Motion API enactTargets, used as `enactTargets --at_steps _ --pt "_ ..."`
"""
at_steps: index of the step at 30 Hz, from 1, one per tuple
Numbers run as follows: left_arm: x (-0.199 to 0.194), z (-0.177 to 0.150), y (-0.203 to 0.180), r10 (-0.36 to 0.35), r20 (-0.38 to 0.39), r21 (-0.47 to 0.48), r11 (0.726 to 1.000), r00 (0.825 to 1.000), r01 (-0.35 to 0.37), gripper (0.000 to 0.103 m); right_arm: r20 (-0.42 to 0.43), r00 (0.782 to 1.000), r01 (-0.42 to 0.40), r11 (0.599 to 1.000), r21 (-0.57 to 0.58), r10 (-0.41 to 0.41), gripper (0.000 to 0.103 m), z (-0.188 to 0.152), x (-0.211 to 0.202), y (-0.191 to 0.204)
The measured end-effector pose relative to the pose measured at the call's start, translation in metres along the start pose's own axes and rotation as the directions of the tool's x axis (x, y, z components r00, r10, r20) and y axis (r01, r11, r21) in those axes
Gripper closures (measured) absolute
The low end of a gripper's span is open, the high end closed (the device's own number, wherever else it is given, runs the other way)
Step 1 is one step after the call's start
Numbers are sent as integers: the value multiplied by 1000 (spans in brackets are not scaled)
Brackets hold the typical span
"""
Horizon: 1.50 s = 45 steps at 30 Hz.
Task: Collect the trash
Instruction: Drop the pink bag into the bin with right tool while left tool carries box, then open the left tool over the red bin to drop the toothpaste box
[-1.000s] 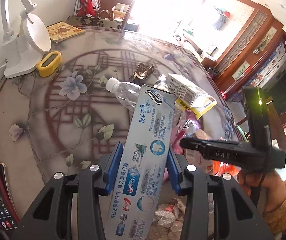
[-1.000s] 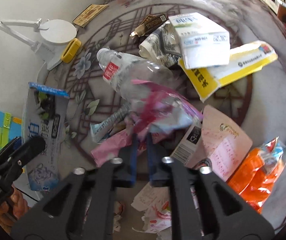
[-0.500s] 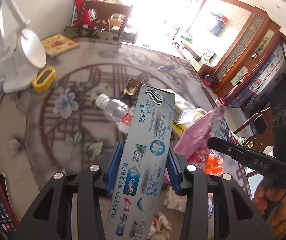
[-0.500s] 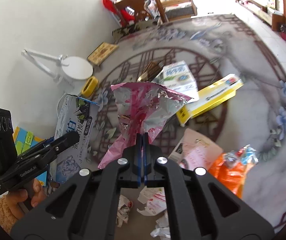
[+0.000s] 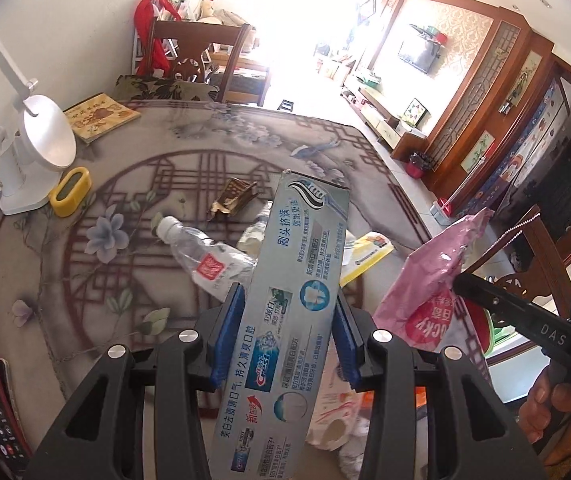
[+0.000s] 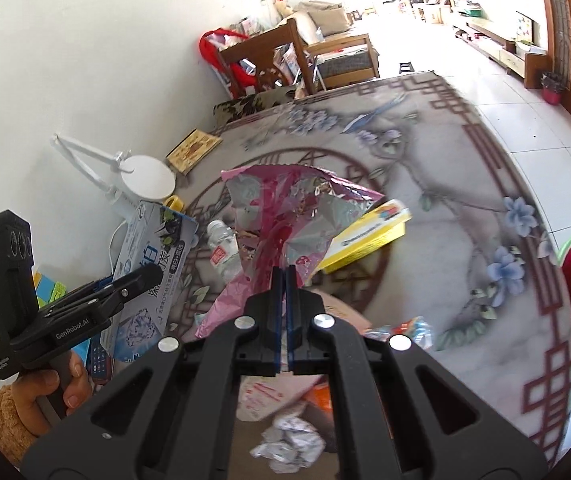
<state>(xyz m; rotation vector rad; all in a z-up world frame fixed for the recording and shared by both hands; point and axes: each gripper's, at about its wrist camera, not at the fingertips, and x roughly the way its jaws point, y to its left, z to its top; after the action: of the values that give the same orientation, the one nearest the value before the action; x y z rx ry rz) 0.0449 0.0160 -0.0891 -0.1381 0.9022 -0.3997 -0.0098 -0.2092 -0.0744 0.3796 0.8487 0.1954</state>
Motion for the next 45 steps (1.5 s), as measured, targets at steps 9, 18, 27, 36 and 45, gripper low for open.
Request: enactTargets --at_steps 9,18,27,36,45 --pt "19 3 -56 -9 -8 36 999 1000 9 63 37 999 35 997 61 -37 101 6 -33 -68" --pt "40 4 -114 -8 -23 78 997 1000 10 63 82 992 80 986 149 -93 101 7 -68 -144" --pt "61 -2 -177 -41 -43 119 992 998 46 63 96 965 214 947 238 -242 101 -1 -113 -234" --pt "74 -12 -242 -83 -62 168 981 995 92 63 43 917 370 884 285 -397 101 -14 -137 -317" --pt "87 -19 -300 -132 -92 252 956 987 152 63 43 864 463 826 321 -501 52 -12 -150 -360"
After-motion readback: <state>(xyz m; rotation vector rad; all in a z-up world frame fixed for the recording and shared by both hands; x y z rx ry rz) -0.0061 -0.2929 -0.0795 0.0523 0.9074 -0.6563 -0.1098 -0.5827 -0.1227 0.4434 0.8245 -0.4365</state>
